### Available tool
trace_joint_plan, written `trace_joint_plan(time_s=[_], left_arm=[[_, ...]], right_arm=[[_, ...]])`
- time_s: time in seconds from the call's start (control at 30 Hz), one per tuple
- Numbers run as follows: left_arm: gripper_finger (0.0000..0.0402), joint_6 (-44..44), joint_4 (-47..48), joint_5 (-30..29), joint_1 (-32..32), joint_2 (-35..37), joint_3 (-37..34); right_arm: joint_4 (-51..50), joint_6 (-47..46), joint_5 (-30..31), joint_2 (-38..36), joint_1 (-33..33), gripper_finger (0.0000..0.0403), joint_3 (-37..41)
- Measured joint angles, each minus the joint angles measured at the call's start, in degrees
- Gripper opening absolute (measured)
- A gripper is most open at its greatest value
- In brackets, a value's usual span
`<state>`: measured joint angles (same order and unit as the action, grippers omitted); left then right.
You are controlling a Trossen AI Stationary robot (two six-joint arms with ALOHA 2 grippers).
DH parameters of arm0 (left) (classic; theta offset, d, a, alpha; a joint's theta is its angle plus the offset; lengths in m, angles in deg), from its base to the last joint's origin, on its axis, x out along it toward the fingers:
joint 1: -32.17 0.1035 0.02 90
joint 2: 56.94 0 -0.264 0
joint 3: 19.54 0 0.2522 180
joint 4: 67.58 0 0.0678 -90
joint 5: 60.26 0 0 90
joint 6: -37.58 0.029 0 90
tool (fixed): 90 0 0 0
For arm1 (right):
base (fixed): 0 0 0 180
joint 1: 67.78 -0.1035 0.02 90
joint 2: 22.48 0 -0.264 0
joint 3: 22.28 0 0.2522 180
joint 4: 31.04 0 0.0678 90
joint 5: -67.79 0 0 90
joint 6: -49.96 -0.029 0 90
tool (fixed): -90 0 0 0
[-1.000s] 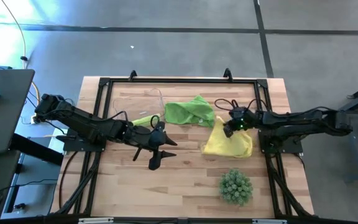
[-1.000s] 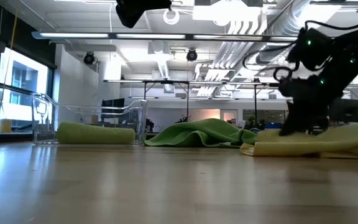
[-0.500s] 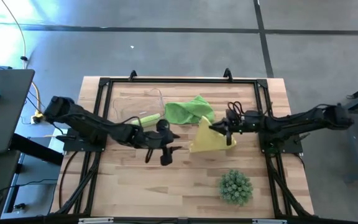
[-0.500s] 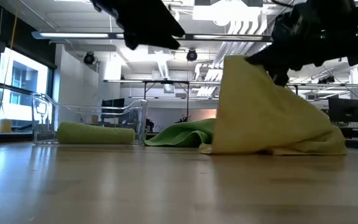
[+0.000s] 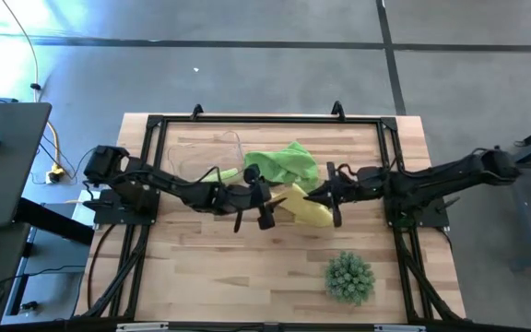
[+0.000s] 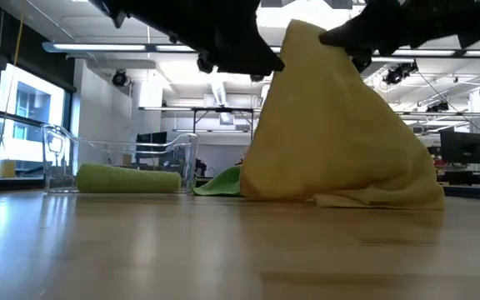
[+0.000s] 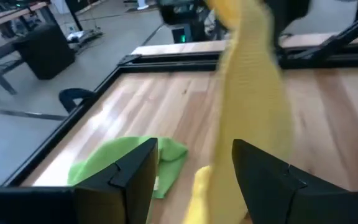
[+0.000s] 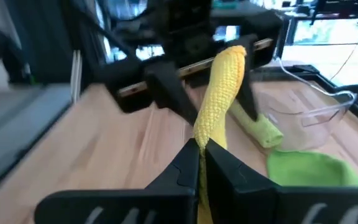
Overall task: Roll microfiber towels into tight, uniform cylinder then place into a basket
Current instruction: Fold the yellow towel
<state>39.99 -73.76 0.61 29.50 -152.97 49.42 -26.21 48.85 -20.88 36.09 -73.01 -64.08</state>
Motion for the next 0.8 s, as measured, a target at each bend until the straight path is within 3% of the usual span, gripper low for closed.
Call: trace_joint_plan(time_s=[0.13, 0.4, 0.53, 0.8], left_arm=[[0.0195, 2.17, -0.24, 4.18, 0.95, 0.45, -0.04], [0.0195, -0.76, -0.09, 20.45, 2.35, 0.00, -0.04], [0.0177, -0.75, 0.03, 20.98, 2.11, 0.01, -0.04], [0.0093, -4.64, 1.04, 20.98, 2.00, 0.02, -0.04]], right_arm=[[-2.93, 3.90, 0.00, 0.59, -0.09, 0.0002, -3.53], [-2.70, 9.12, 0.00, 0.73, -0.09, 0.0002, -6.53], [-1.49, 9.12, 1.33, 0.73, -0.09, 0.0002, -6.84], [1.62, 9.12, 2.12, 0.73, -0.09, 0.0002, -6.84]])
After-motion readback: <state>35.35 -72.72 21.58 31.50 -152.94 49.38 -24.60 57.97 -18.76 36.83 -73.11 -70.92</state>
